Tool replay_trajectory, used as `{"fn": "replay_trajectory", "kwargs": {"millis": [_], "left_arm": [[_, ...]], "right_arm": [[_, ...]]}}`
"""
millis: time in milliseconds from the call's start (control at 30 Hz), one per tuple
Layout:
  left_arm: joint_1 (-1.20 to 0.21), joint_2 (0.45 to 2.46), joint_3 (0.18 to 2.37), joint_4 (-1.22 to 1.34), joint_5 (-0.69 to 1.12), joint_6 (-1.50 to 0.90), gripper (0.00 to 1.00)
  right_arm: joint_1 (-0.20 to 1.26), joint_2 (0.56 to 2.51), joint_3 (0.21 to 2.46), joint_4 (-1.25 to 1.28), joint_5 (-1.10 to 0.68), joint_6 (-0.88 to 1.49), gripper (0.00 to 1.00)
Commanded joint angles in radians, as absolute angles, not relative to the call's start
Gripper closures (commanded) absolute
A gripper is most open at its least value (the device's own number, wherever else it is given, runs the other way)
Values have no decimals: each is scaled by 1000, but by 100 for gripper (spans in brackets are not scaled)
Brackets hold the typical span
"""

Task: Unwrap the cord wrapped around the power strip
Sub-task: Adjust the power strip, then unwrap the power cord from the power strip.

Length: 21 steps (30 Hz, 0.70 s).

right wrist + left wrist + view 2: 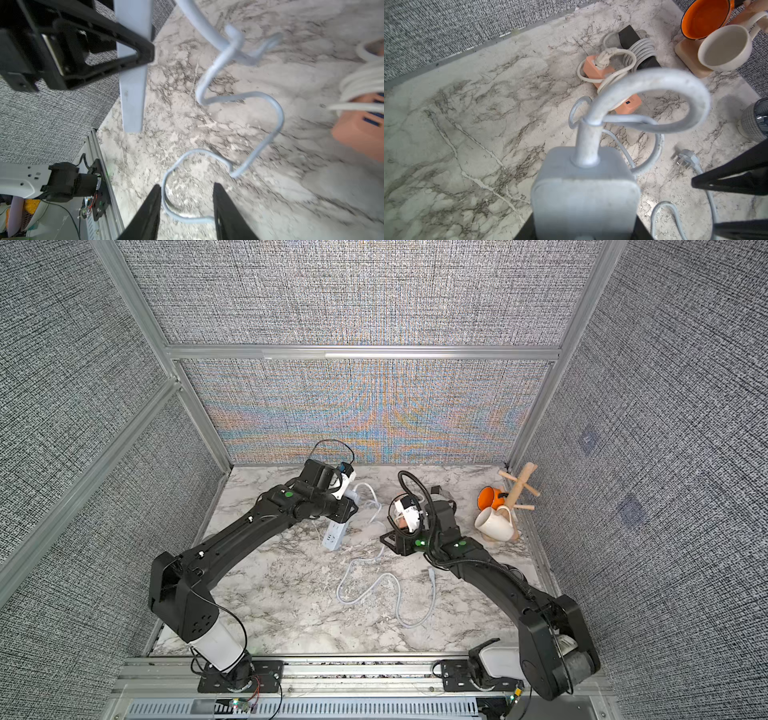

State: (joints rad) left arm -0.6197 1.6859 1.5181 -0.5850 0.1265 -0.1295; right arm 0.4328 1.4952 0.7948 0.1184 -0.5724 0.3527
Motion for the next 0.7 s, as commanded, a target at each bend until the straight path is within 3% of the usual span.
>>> {"fn": "replay_trajectory", "kwargs": {"millis": [0,133,400,500,567,667], "left_arm": [[-619,1671,1525,-597,137,-197,100],[-618,1658,1523,-607,134,-223,100],[-620,1625,1493,-591,141,-245,100],[-620,1611,1483,-590,138,-244,100],[-618,1600,1477,-597,126,-240,100],[-604,1589,1470,-621,101,-232,100]], "right_arm": [[456,1515,754,479,-466,527,54],[485,1544,749,563,-364,628,48],[545,1668,788,664,-278,737,50],[550,1715,831,673,-257,754,59],[551,1733,850,658,-247,758,79],[551,1727,859,614,-236,745,97]]}}
